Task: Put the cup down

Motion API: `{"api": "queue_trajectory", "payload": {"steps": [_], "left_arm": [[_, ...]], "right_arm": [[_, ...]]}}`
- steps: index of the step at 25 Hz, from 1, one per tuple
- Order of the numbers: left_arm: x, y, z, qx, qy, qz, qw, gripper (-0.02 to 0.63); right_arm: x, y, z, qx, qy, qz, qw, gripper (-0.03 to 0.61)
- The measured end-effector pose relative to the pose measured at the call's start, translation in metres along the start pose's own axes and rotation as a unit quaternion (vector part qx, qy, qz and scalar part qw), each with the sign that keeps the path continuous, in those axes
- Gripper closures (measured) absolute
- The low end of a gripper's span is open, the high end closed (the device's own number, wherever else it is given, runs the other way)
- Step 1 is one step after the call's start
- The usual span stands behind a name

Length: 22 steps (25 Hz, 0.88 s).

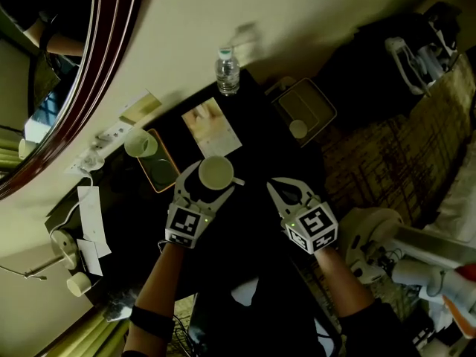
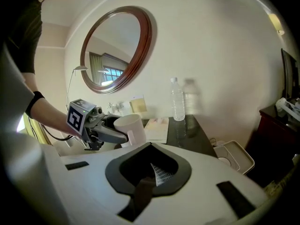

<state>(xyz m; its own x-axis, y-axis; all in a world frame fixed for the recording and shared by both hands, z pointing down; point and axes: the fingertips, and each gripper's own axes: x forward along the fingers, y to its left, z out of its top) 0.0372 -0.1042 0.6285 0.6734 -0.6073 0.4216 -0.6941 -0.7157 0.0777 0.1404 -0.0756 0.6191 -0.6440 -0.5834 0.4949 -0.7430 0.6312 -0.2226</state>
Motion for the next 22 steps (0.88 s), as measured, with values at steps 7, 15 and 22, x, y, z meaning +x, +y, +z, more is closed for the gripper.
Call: {"api": "queue_trajectory", "payload": {"steps": [7, 15, 22], "left_arm": [[0.021, -0.02, -0.016, 0.023, 0.014, -0.022, 0.9994, 0.219], [0.029, -0.032, -0.024, 0.01, 0.031, -0.028, 0.9991, 0.218], [0.028, -0.032, -0.03, 0.012, 0.045, -0.023, 0.9986, 0.209]], "right_arm": [[-0.015, -0.018, -0.005, 0.007, -0.003, -0.013, 1.0, 0.575], [-0.022, -0.026, -0.004, 0.011, -0.008, -0.018, 1.0, 0.575], [-0.024, -0.027, -0.005, 0.013, -0.008, -0.022, 1.0, 0.575]]}}
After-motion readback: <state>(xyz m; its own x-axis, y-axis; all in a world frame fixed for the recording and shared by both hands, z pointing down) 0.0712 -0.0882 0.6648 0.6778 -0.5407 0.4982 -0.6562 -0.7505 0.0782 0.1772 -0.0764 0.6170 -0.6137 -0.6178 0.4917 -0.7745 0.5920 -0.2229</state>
